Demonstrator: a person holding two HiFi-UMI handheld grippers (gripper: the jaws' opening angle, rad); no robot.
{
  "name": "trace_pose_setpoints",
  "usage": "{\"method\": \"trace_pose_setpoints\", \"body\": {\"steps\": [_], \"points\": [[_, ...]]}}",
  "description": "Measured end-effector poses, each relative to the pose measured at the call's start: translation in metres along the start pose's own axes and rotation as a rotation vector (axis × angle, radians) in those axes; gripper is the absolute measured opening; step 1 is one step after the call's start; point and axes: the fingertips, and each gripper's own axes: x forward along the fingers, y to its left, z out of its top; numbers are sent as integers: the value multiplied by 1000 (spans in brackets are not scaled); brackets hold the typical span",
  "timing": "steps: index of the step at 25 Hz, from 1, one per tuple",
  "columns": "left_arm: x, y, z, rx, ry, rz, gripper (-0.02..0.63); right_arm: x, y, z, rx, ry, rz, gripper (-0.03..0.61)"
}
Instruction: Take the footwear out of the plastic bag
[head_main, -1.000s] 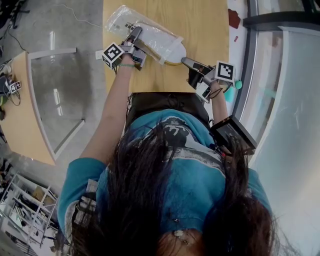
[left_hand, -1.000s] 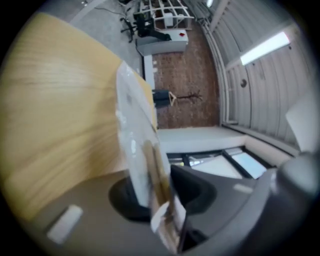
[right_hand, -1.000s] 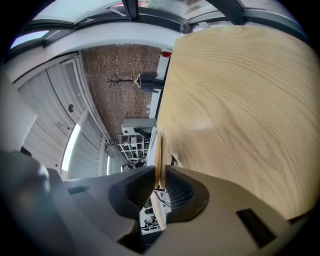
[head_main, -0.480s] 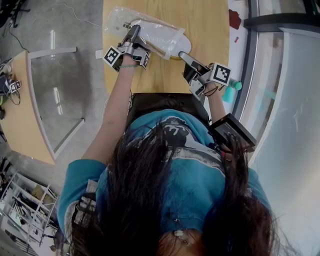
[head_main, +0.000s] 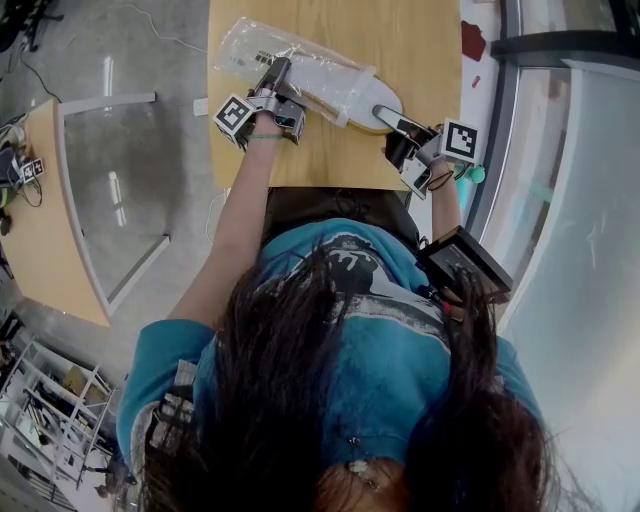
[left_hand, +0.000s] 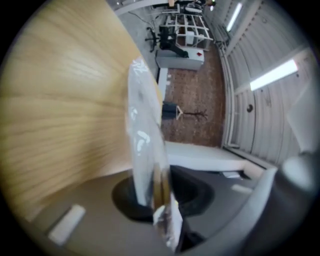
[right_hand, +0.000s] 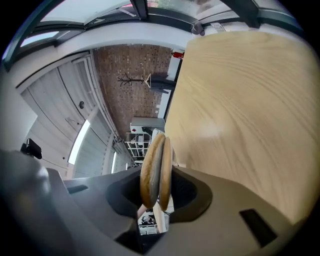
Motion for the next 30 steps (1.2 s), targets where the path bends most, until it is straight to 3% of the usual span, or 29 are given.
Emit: {"method": "trace_pose_setpoints", "body": {"steps": [2,3,6,10,16,20,24,30], "points": [[-4,5,17,7,-57,37,51,-17,4,3,-22,17,-24,104],[-6,8,28,15,-88,57,0,-28,4,7,-39,14,-42,104],[-9,17,48,38,-127,81,0,-63,5,23,-89,-34,-86,103],[-7,20,50,48,-146,92,0,-83,24,33,-169,-58,-88,101],[-7,25,61,46,-247,137,0,-117,46,50,-234,-116,-123,101],[-9,27,55,89,-255,190,0,-129,80,65,-255,-197,-8,100],[-10,41,44,68,-223,211,0,-93,100,64,-216,-208,134,100],[6,46,-3,61,-166,221,0,-46,82,46,-141,-136,125,100]]}}
